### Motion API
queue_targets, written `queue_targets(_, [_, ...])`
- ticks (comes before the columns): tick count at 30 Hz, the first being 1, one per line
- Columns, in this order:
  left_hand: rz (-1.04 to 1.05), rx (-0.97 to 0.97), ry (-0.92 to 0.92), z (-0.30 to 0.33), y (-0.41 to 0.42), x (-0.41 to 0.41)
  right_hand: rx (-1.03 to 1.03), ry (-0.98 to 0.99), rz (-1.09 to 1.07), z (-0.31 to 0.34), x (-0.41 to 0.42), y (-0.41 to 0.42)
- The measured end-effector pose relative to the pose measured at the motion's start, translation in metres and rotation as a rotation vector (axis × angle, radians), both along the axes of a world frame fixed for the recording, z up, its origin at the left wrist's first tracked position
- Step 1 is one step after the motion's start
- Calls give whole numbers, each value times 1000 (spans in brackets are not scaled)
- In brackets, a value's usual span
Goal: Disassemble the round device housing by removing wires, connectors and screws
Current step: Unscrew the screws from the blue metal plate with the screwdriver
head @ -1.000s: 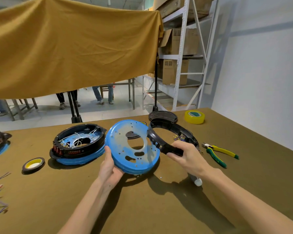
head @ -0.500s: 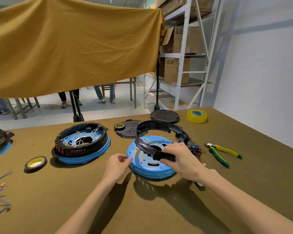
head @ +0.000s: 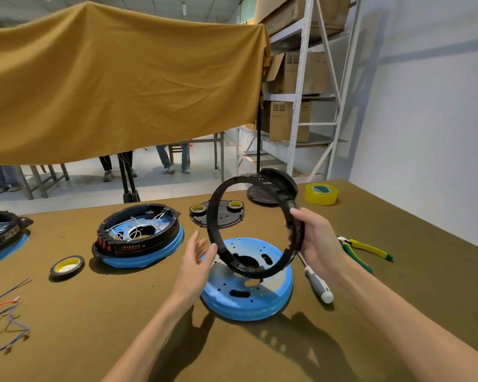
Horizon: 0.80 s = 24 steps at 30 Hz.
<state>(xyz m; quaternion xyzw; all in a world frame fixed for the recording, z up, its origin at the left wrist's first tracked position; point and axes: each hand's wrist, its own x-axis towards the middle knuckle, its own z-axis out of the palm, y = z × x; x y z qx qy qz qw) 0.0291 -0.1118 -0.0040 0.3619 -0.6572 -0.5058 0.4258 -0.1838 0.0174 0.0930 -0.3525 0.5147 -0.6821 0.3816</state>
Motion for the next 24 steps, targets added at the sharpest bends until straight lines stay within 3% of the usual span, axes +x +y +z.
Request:
queue_targets(5, [-20, -94, -119, -12, 7, 10, 103, -217, -69, -13, -10, 5])
queue_targets(8, [-55, -248, -317, -35, 20, 26, 84, -409, -82, -21, -17, 6])
queue_targets(13, [-324, -359, -552, -46, 26, 44, 217, -641, -105, -44, -23, 8])
queue_targets(15, [-337, -419, -664, -47, 23, 46, 251, -722, -113, -53, -24, 8])
queue_targets(21, [-45, -255, -527, -39, 7, 28, 305, -746, -88, -70, -21, 7])
queue_targets(24, [98, -182, -374, -36, 4, 23, 299, -738, -66, -77, -13, 3])
